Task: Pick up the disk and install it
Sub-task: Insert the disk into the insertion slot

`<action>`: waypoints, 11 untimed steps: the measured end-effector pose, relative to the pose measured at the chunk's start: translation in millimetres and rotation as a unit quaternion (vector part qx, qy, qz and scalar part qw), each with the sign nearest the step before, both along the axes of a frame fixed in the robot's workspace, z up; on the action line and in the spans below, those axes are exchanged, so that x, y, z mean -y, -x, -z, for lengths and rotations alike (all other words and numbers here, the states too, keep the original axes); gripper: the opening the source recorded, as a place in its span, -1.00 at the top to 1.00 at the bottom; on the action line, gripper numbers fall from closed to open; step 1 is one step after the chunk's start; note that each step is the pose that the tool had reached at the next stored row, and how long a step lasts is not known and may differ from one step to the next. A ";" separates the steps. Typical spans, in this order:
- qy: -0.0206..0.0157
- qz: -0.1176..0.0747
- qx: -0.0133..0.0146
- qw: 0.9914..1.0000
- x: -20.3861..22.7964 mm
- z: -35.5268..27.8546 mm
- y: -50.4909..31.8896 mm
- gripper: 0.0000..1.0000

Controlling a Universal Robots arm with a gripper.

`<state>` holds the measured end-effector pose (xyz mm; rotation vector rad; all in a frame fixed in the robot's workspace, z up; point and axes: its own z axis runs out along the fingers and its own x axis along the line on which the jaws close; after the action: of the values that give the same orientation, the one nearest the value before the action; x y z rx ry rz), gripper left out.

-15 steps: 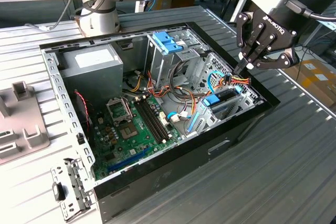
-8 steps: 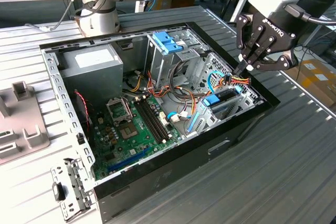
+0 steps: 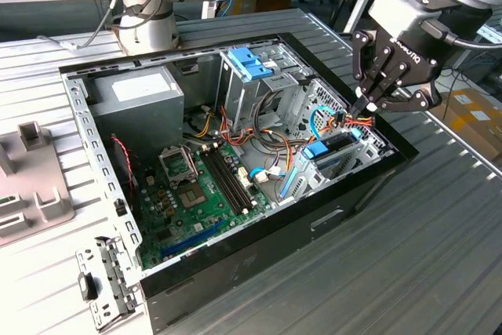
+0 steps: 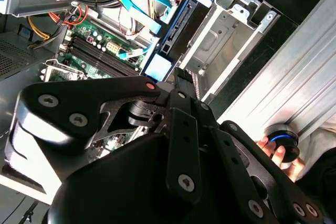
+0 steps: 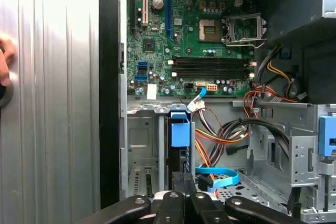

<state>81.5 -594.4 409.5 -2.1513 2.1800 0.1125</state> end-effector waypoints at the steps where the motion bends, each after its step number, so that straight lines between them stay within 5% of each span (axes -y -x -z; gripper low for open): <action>1: 0.000 0.000 0.000 1.000 0.0 1.4 -0.7 0.79; 11: 0.000 0.000 0.000 1.000 0.0 17.2 -13.4 0.79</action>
<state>94.9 -594.4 392.3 -2.1513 2.1800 0.1125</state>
